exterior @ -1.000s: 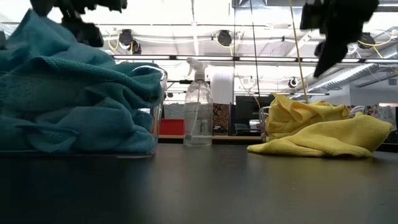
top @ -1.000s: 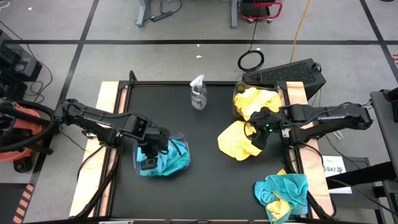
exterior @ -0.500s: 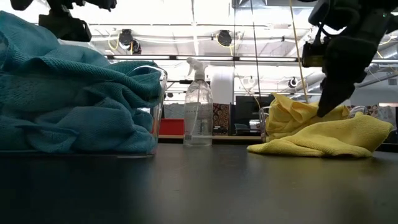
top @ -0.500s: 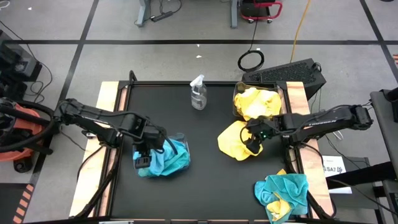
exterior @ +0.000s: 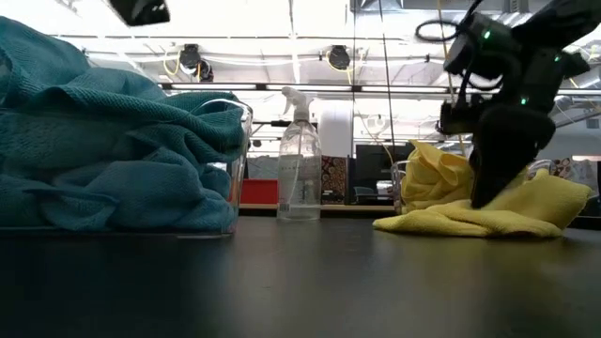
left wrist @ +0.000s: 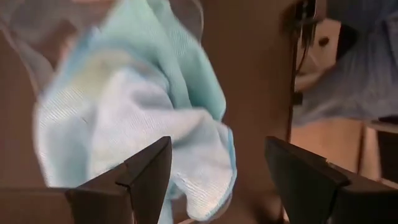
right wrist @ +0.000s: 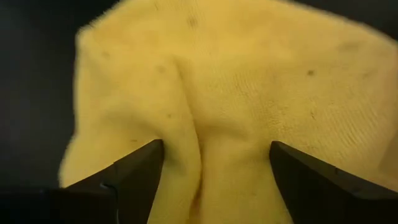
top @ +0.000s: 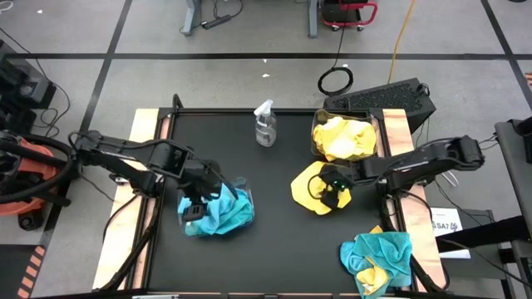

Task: Sort microfiber towel by color & place in baskets
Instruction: Put the yellow towel into the top transparent bin

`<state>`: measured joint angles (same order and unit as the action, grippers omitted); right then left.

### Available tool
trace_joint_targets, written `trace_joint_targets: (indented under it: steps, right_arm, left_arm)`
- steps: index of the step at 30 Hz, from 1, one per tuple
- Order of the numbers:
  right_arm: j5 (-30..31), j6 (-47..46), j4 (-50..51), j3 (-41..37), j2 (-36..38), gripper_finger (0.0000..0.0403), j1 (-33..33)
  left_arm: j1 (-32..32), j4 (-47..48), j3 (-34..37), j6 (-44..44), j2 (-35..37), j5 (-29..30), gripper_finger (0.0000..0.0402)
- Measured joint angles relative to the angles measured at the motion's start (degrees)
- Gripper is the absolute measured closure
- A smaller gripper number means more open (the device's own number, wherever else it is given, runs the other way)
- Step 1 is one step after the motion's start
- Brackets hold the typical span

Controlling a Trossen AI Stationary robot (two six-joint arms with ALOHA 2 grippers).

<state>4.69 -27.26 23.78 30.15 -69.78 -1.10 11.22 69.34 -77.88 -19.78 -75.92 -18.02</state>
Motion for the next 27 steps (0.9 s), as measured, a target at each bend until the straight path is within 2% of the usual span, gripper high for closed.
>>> trace_joint_targets:
  steps: [6,10,13,19,27]
  right_arm:
    - [1.1,-0.7,-2.9,0.3,-8.3,0.0125,0.0]
    - [2.0,-2.0,-4.2,0.5,-11.2,0.0161,0.0]
    - [2.0,-2.1,-4.5,0.4,-11.3,0.0219,0.0]
    - [-1.6,-1.8,-4.8,0.1,-8.9,0.0378,0.0]
    - [-4.2,-3.1,1.2,2.4,-2.2,0.0397,0.0]
  left_arm:
    - [-0.1,0.0,-5.1,1.2,0.0,5.4,0.0139]
    - [-0.1,0.0,-6.8,1.8,0.0,7.8,0.0139]
    - [-0.2,0.1,-7.5,2.1,0.0,8.4,0.0139]
    - [-0.8,0.1,-7.6,2.4,0.0,8.7,0.0139]
    - [-0.8,0.1,-7.6,3.2,0.0,8.7,0.0139]
